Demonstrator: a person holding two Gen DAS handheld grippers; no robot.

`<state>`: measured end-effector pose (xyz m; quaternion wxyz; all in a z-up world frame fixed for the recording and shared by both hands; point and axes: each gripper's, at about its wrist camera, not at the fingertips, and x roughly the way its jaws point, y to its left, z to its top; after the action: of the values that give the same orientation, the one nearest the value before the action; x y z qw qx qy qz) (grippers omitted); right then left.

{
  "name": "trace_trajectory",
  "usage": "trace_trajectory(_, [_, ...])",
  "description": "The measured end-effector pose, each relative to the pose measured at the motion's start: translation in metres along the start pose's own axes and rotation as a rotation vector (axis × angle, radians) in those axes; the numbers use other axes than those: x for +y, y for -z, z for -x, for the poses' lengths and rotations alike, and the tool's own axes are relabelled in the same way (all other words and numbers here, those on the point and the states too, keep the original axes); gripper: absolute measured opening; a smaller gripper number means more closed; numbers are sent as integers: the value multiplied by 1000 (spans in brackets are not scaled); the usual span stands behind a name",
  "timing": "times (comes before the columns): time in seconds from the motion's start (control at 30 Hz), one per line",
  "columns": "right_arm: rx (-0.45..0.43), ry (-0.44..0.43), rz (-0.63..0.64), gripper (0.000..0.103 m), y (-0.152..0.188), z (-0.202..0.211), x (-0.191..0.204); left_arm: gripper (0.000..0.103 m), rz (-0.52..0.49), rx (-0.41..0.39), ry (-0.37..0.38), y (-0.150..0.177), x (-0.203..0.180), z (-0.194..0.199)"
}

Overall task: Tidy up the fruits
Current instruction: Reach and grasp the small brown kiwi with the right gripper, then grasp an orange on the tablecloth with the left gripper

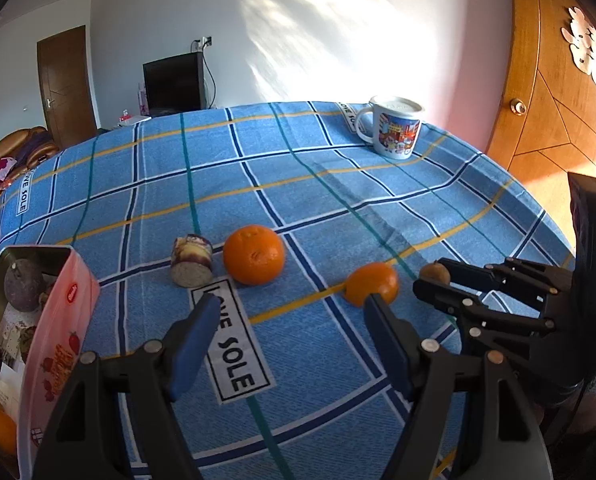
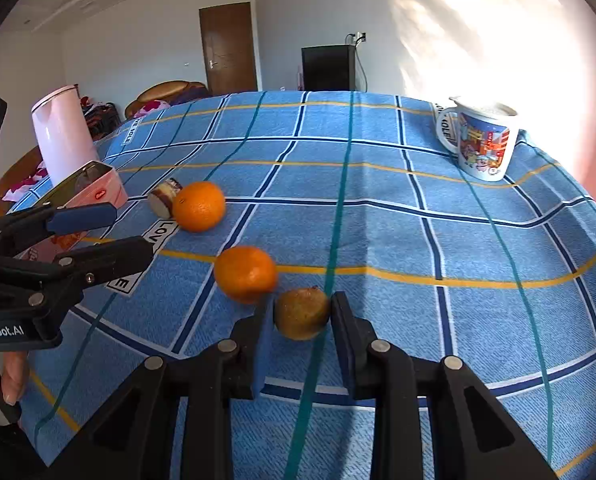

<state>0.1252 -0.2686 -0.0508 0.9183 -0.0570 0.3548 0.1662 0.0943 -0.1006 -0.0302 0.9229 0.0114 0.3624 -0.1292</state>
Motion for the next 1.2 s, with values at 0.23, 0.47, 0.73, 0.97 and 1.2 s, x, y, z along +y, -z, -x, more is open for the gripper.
trace_trajectory(0.23, [-10, 72, -72, 30, -1, 2, -23, 76, -19, 34, 64, -8, -23, -18])
trace_trajectory(0.47, [-19, 41, -131, 30, 1, 4, -39, 69, -45, 69, 92, -11, -41, -37])
trace_trajectory(0.73, [-41, 40, -117, 30, 2, 7, -36, 45, -50, 127, 132, -13, -44, -56])
trace_trajectory(0.97, [-49, 39, -70, 30, 2, 9, -30, 44, -53, 92, 161, -11, -44, -46])
trace_trajectory(1.2, [-129, 30, -52, 30, 5, 21, -27, 44, -41, 31, 145, -10, -39, -33])
